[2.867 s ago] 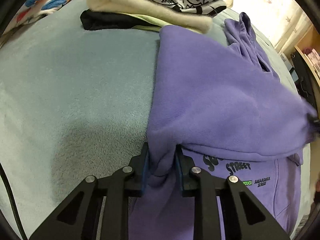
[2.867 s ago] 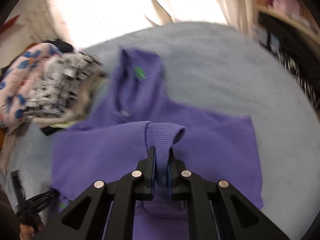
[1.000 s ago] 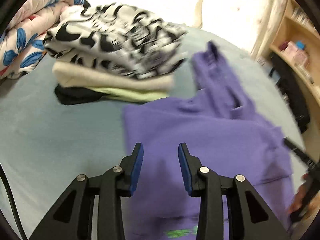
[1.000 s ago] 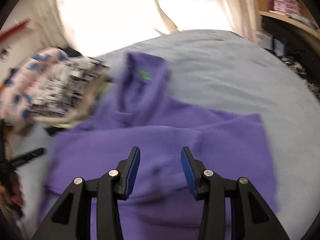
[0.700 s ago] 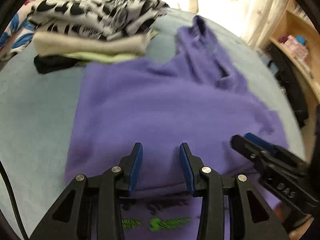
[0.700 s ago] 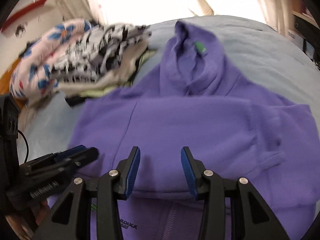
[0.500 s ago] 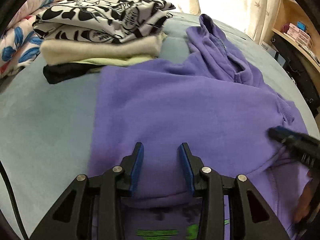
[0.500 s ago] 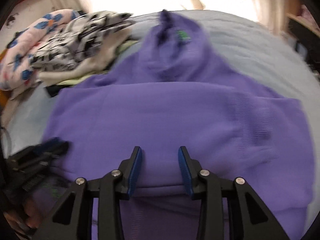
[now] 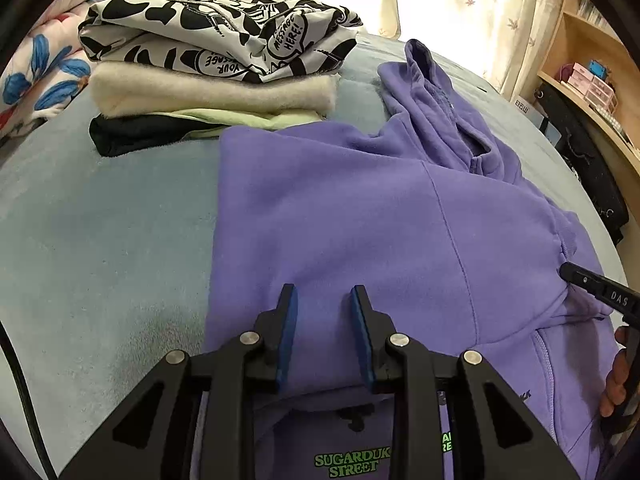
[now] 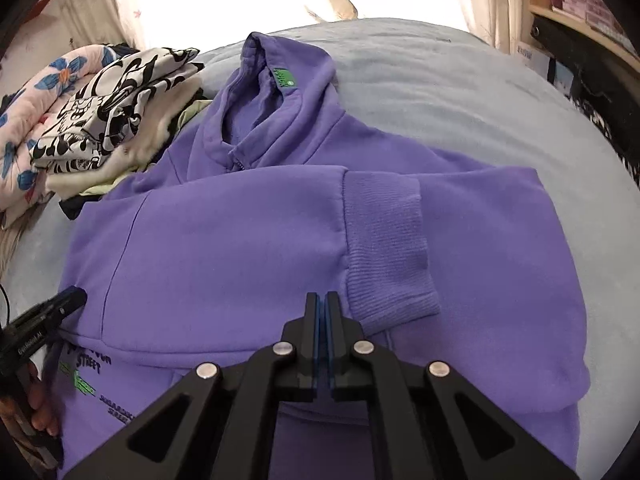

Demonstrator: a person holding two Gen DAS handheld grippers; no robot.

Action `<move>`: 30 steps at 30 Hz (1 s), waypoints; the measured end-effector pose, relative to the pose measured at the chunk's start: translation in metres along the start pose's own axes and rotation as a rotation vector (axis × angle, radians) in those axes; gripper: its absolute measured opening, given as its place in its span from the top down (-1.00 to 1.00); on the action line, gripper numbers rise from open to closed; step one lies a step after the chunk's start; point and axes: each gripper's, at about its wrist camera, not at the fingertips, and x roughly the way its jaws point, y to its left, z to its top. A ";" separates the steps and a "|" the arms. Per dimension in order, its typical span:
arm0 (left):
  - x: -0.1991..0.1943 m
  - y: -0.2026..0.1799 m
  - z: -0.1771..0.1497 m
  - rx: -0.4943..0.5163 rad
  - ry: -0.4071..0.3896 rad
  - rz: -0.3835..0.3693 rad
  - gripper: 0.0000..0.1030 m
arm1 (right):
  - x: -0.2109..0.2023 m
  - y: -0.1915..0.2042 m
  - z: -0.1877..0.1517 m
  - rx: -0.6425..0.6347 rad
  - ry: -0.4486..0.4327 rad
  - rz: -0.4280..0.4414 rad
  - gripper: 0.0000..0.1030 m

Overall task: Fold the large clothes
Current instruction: 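Open both tools and lift them off the folded sleeves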

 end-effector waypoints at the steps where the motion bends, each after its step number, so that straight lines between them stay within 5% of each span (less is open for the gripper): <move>1: 0.000 0.000 0.000 0.000 0.002 0.000 0.49 | 0.000 -0.002 0.001 0.010 0.007 0.007 0.96; 16: -0.013 -0.006 -0.001 0.000 0.040 0.032 0.47 | -0.017 0.008 -0.006 -0.021 0.053 -0.035 0.94; 30: -0.078 -0.020 -0.011 0.069 0.017 0.078 0.29 | -0.076 0.024 -0.024 -0.040 0.015 -0.009 0.94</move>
